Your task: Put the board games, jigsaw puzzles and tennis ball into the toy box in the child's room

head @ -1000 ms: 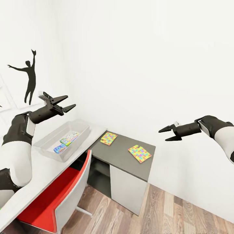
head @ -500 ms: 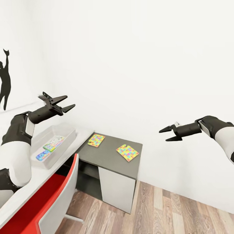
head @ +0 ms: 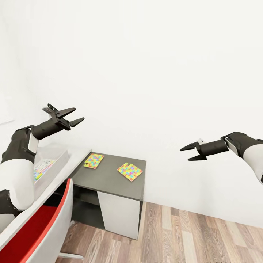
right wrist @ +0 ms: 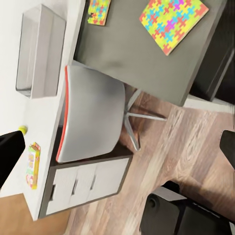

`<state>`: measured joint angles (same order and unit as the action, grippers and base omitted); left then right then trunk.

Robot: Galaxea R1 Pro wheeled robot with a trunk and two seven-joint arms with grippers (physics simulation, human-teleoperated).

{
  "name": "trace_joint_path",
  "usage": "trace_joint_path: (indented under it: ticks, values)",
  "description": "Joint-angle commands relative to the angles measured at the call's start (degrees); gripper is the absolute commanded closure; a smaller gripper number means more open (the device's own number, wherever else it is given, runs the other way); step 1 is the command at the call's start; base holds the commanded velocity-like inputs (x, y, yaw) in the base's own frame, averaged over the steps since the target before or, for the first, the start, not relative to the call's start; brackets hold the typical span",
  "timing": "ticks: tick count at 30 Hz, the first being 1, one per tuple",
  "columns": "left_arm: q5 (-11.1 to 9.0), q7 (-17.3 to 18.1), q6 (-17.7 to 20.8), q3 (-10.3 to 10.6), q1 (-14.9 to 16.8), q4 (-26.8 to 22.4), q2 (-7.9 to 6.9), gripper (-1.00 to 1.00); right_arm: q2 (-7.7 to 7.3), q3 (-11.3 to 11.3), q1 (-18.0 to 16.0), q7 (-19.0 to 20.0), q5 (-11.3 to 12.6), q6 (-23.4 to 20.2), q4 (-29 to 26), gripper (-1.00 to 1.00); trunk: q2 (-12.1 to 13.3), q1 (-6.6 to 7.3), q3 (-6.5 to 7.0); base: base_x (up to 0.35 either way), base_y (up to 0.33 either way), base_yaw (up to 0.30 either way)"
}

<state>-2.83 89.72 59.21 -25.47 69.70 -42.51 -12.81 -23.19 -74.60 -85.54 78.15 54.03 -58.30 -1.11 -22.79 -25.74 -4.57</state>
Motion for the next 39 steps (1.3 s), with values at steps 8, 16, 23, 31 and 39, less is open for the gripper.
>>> trace_joint_path:
  ticks: [8,16,23,31,39]
  values:
    - [0.5,0.3,0.5,0.0,-0.1,0.0,-0.49,-1.0,-0.96,-0.5,1.0,-1.4,0.3,1.2,0.0,-1.0,-0.1,-0.04,0.08,0.0,0.0,-0.274]
    - [0.7,0.3,0.4,0.1,-0.2,0.1,-1.35,-1.0,-1.2,-0.5,3.3,-3.6,0.4,2.7,0.0,-1.0,-0.1,-0.04,0.3,0.0,0.0,-0.274]
    - [0.8,0.3,-0.6,0.2,-0.5,0.1,-2.17,-1.0,-1.17,-0.4,8.3,-7.1,0.5,4.8,0.0,-1.0,-0.1,-0.04,0.49,0.0,0.0,-0.274]
    - [1.0,0.0,-2.5,0.5,-2.3,0.1,-2.37,-1.0,-0.93,-0.2,14.8,-15.3,5.6,10.4,0.0,-1.0,-0.1,-0.04,0.7,0.0,0.0,-0.274]
    - [5.5,-1.6,-5.6,0.6,-4.6,0.1,-2.47,-1.0,-0.96,0.1,23.4,-29.0,19.3,16.9,0.1,-1.0,-0.1,-0.04,0.84,0.0,0.0,-0.225]
